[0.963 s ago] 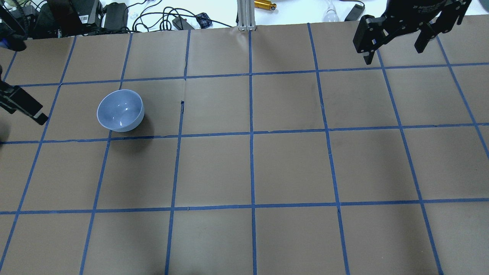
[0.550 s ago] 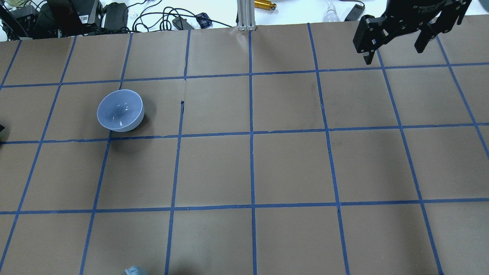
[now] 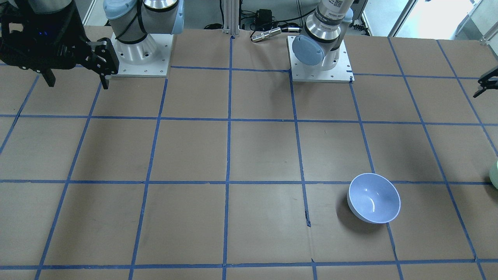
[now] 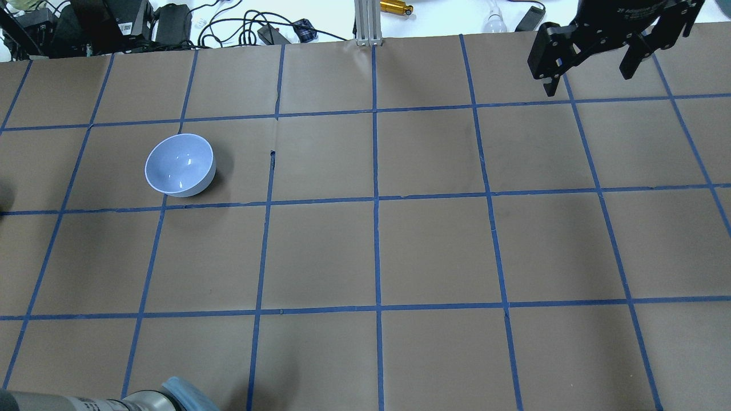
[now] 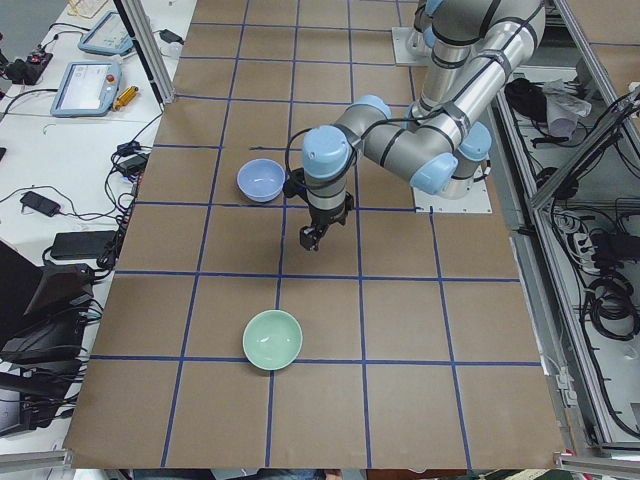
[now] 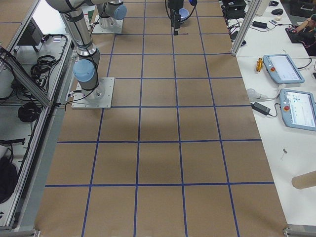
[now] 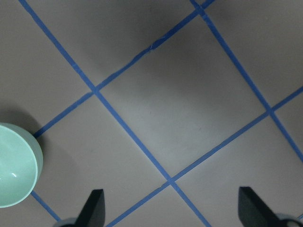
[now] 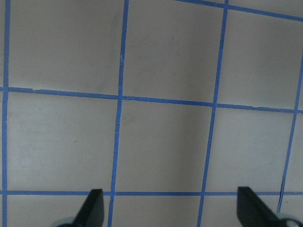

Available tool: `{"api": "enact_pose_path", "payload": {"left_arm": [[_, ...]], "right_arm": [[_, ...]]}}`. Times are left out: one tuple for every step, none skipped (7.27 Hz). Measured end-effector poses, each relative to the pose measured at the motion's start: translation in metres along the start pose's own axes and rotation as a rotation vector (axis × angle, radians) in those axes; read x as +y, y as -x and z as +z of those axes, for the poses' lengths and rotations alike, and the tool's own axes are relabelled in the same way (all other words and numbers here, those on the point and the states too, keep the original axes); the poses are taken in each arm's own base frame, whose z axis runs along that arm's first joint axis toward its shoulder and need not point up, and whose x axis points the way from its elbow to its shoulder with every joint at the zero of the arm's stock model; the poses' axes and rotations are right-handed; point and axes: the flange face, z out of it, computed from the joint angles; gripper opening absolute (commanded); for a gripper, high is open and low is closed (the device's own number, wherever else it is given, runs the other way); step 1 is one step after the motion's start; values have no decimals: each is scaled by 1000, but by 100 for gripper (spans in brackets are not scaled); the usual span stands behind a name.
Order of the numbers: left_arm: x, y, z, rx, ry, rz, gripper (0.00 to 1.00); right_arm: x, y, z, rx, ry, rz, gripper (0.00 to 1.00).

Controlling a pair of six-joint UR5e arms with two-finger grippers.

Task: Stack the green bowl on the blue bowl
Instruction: 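Move the left gripper down near the robot to the mint green bowl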

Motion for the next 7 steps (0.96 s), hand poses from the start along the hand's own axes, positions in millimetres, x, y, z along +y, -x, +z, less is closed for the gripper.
{"api": "enact_pose_path", "payload": {"left_arm": [[14,23,20,-40,10,104,100],[24,47,40,-83,27,226,100],[31,65,58,-103,38,321,100],[40,81,71,-106,43,399,100],[52,98,84,-103,39,460,100],[66,114,98,-100,23,496,100],[77,127,113,-97,6,524,100]], "right_arm": [[0,0,0,0,0,0,100],[0,0,0,0,0,0,100],[0,0,0,0,0,0,100],[0,0,0,0,0,0,100],[0,0,0,0,0,0,100],[0,0,0,0,0,0,100],[0,0,0,0,0,0,100]]}}
